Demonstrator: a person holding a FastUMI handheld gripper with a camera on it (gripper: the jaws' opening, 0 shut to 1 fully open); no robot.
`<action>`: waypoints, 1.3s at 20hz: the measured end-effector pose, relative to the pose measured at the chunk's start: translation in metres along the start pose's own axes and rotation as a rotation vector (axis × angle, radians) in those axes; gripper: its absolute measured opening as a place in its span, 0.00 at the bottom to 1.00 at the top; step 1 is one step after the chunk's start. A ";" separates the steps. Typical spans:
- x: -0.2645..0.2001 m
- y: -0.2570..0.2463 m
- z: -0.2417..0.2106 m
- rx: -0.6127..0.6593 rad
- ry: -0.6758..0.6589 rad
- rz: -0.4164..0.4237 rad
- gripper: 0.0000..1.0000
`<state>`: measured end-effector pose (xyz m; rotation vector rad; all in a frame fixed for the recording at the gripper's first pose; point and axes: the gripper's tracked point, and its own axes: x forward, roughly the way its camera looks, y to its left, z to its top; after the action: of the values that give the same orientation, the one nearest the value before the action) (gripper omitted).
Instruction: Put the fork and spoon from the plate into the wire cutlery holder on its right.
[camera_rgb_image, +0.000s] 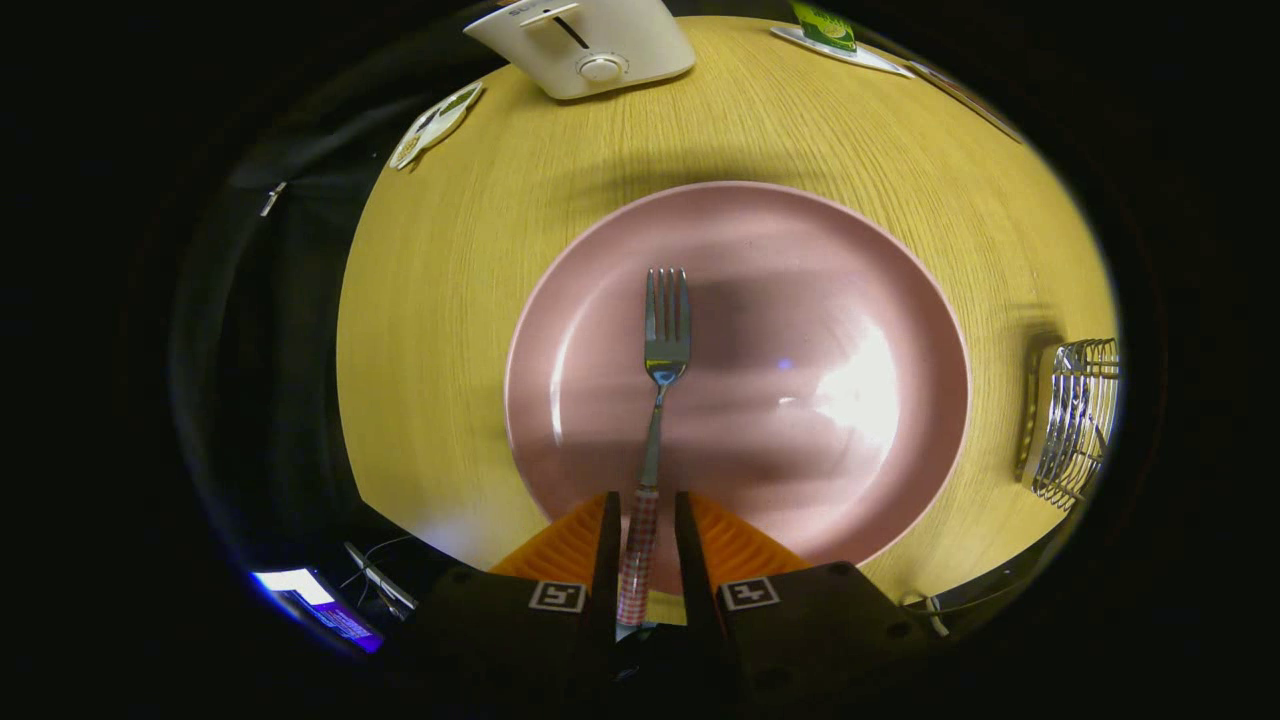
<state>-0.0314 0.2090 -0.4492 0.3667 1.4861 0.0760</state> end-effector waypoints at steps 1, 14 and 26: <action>0.001 -0.005 -0.003 -0.009 0.002 -0.009 0.34; -0.064 -0.028 -0.005 -0.169 -0.038 0.063 0.10; -0.206 -0.120 -0.046 -0.333 -0.052 0.007 0.10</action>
<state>-0.1160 0.0486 -0.2882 0.1040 1.3913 0.3130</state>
